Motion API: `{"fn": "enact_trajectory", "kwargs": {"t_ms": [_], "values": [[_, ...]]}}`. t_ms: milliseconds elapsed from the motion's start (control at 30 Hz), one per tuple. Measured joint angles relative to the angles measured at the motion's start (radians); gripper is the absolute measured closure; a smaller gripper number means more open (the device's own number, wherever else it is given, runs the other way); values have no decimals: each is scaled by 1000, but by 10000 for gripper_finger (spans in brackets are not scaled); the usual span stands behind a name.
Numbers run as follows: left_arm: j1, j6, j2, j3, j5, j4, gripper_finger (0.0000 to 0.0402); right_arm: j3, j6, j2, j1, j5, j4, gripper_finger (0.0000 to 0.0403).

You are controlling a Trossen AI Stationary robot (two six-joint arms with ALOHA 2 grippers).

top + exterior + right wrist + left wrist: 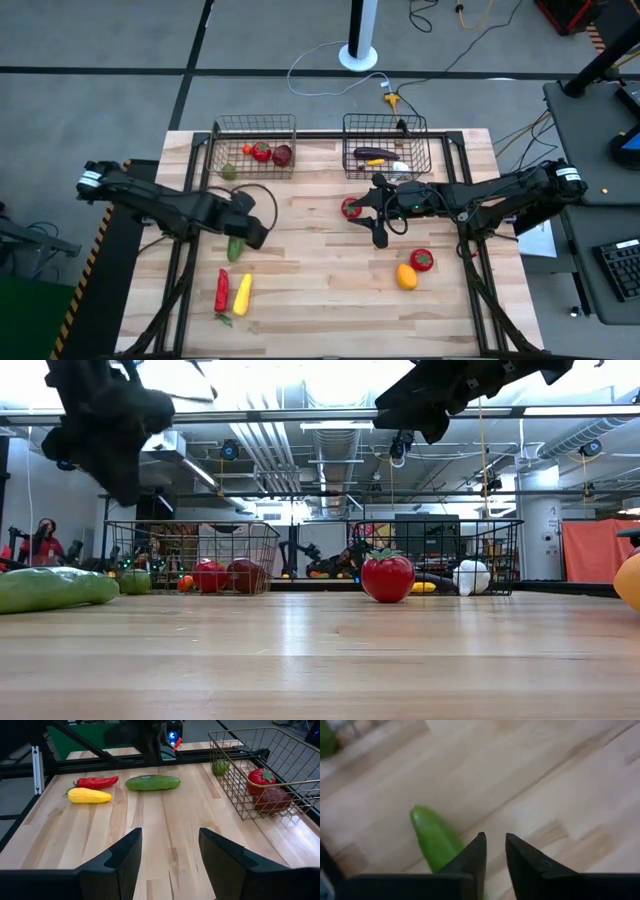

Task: Sort produce into baskets
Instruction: Put the cucumber into the right wire basket

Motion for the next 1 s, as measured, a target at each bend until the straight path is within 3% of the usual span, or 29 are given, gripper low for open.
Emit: {"fn": "enact_trajectory", "kwargs": {"t_ms": [167, 500, 833, 1000], "values": [[3, -23, 84, 0, 62, -57, 284, 0, 0, 0, 0, 0, 0, 213], [3, -70, 205, 0, 78, -122, 169, 0, 0, 0, 0, 0, -3, 213], [5, -83, 313, -30, 77, -118, 150, 0, 0, 0, 0, -1, -3, 213], [7, -84, 316, -113, 85, 13, 150, 0, 1, 0, 0, -1, -4, 213]]}}
